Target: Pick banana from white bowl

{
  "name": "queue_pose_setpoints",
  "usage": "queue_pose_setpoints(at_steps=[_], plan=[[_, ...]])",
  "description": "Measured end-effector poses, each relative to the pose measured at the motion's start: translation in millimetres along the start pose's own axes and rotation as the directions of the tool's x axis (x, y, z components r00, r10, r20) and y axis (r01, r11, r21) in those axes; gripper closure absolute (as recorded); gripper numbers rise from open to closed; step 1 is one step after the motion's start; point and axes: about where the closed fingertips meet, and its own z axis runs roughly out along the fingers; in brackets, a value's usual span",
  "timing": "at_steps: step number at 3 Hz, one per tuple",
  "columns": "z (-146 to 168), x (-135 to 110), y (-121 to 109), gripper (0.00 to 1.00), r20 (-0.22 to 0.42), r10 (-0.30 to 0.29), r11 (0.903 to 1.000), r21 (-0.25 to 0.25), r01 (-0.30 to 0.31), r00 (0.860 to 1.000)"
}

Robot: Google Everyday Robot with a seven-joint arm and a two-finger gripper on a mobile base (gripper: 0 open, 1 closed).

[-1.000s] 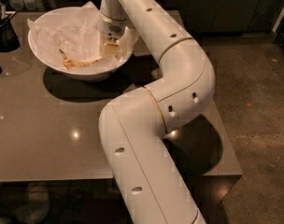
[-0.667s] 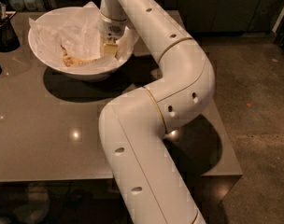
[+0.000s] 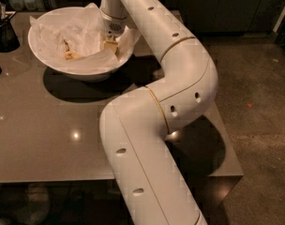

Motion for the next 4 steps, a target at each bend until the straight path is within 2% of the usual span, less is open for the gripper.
queue_pose_setpoints(at_steps=[2,3,4], plan=[[-25,0,-7,1.0,0.05,-0.002,0.997,0.077,-0.002,0.999],[-22,-2,-10,1.0,0.052,-0.002,0.9966,0.082,-0.002,0.999],[-57,-4,-6,1.0,0.075,0.021,0.9896,0.141,-0.032,0.997]])
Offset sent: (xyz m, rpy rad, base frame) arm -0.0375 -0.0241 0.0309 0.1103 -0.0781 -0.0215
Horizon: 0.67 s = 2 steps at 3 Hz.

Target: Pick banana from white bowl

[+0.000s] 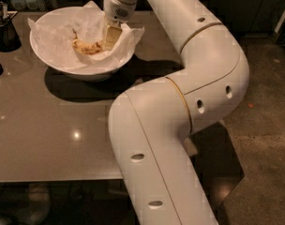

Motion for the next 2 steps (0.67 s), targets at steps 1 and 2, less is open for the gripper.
queue_pose_setpoints(at_steps=[1,2], plan=[[0,0,0,1.0,0.0,0.0,1.0,0.0,0.0,1.0],[-15,-2,6,1.0,0.028,0.024,0.9996,0.013,-0.025,0.999]])
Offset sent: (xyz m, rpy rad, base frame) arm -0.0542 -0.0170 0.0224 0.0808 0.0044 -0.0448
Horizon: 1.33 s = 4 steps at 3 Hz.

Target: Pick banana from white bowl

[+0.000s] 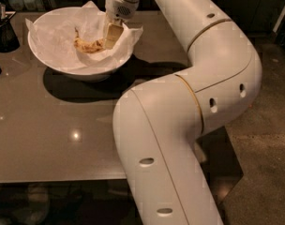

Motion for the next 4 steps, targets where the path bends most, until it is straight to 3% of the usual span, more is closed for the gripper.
queue_pose_setpoints(at_steps=[1,2,3,4], plan=[[-11,3,24,1.0,0.038,0.068,0.9976,0.007,-0.068,0.997],[-15,-6,26,1.0,0.056,0.056,0.9984,0.01,-0.056,0.997],[-34,-26,35,1.0,0.088,0.037,0.9978,0.052,-0.042,0.995],[-53,-39,59,1.0,0.13,0.045,0.9937,0.096,-0.058,0.99]])
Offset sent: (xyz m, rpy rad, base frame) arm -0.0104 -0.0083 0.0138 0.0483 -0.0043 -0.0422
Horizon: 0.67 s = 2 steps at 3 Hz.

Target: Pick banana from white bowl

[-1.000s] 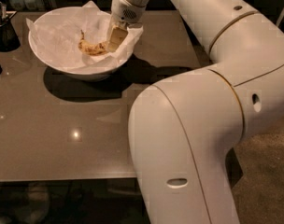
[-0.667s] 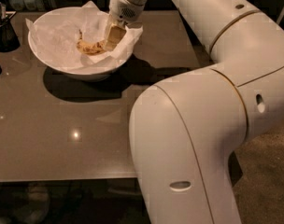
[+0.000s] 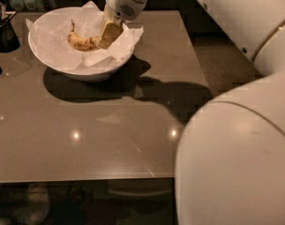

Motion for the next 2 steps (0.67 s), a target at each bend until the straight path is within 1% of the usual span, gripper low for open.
queue_pose_setpoints(at_steps=[1,2], plan=[[9,5,12,1.0,-0.01,0.006,0.9996,-0.026,-0.006,1.0],[2,-7,13,1.0,-0.016,-0.004,0.9995,-0.032,0.003,1.0]])
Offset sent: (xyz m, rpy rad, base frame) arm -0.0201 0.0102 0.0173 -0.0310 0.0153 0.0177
